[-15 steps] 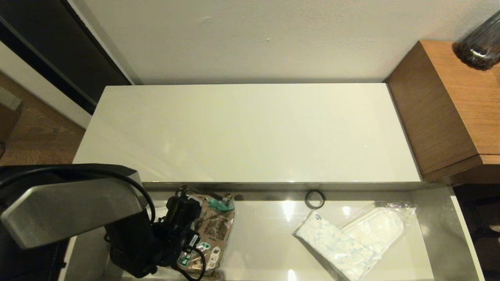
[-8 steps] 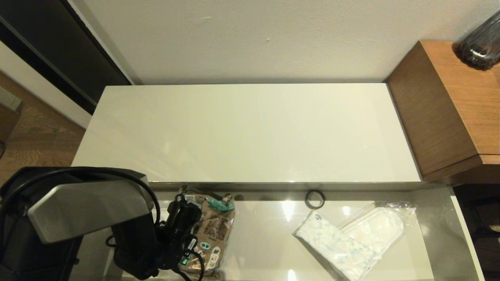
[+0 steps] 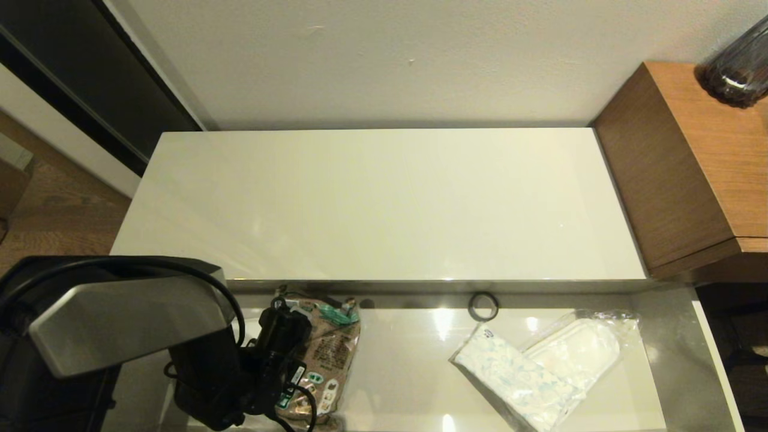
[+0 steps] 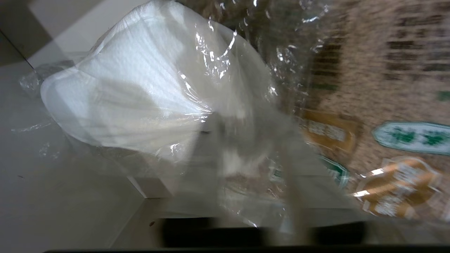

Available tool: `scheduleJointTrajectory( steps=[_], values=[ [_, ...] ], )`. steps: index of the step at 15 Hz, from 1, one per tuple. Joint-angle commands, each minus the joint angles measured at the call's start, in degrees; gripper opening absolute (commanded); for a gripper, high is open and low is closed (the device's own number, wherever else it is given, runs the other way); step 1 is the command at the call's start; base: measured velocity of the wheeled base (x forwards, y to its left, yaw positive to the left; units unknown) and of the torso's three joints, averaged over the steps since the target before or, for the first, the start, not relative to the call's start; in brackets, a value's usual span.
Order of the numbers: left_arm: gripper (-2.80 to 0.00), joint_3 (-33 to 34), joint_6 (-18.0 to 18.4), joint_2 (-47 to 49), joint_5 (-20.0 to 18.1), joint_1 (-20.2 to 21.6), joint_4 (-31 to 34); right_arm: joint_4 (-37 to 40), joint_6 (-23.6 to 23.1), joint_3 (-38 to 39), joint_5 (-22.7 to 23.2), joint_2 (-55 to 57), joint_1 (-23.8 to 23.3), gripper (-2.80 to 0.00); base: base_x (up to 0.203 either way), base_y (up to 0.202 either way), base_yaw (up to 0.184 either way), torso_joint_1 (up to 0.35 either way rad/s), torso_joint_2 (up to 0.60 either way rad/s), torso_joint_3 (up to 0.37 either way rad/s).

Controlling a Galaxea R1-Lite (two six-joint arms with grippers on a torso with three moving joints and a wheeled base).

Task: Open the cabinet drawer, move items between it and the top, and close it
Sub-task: Take out the disposable slippers from the drawer

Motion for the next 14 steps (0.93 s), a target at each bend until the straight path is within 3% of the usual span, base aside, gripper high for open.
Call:
scheduleJointTrajectory(
  steps=[1,6,14],
  values=[
    [-2.80,0.4,0.1,-3.4,0.1,0.1,0.6,0.0,0.0,0.0,0.0,0.1,0.0,-2.80,0.000,0.000,0.000,0.000,0.00,0.000],
    [-2.80,1.1,-0.1,-17.4,-4.3,0.1,15.5,0.0,0.0,0.0,0.0,0.1,0.0,-2.80,0.000,0.000,0.000,0.000,0.00,0.000],
    [-2.80,0.1,-1.1,-40.2,-7.6,-2.1,39.5,0.0,0.0,0.0,0.0,0.1,0.0,-2.80,0.000,0.000,0.000,0.000,0.00,0.000]
  ],
)
